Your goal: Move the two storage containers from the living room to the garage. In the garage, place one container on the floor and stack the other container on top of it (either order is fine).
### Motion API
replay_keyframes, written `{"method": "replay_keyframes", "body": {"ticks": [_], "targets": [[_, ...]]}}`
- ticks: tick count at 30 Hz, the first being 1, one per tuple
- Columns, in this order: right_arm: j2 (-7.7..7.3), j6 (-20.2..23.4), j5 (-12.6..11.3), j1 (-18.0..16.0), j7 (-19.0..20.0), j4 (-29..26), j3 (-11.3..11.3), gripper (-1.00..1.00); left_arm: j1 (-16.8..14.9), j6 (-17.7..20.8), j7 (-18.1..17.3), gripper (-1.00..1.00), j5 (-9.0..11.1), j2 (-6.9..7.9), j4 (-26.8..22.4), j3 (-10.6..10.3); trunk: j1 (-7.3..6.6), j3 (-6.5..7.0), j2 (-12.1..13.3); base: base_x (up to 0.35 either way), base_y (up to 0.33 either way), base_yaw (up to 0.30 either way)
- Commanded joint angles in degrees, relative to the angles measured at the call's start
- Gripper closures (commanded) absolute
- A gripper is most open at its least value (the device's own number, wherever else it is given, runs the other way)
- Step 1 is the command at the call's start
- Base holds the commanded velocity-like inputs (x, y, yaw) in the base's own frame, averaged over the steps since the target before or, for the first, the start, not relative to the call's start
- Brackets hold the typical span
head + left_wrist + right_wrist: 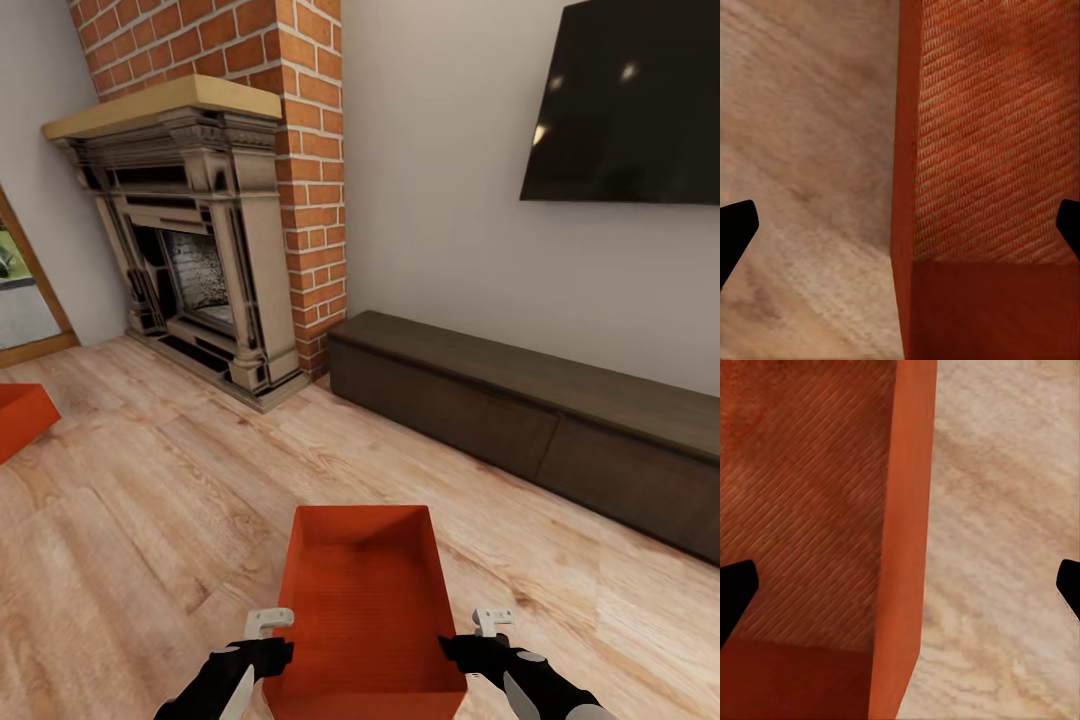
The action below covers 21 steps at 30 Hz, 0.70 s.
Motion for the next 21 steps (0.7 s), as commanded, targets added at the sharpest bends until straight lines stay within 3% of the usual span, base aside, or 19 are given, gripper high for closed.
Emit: {"method": "replay_keyframes", "body": {"ticks": [1,21], "targets": [[0.00,-0.04,0.17,-0.02,0.28,0.01,-0.31,-1.00,0.00,0.34,0.02,-1.00,-0.04,-0.10,-0.12,0.28,0.00,-0.05,-0.02,0.105,0.000,0.000],[0.00,-0.12,0.18,-0.02,0.69,0.01,-0.31,-1.00,0.00,0.19,0.02,-1.00,0.08,-0.01,-0.15,0.26,0.00,-0.05,-0.02,0.007,0.000,0.000]]}}
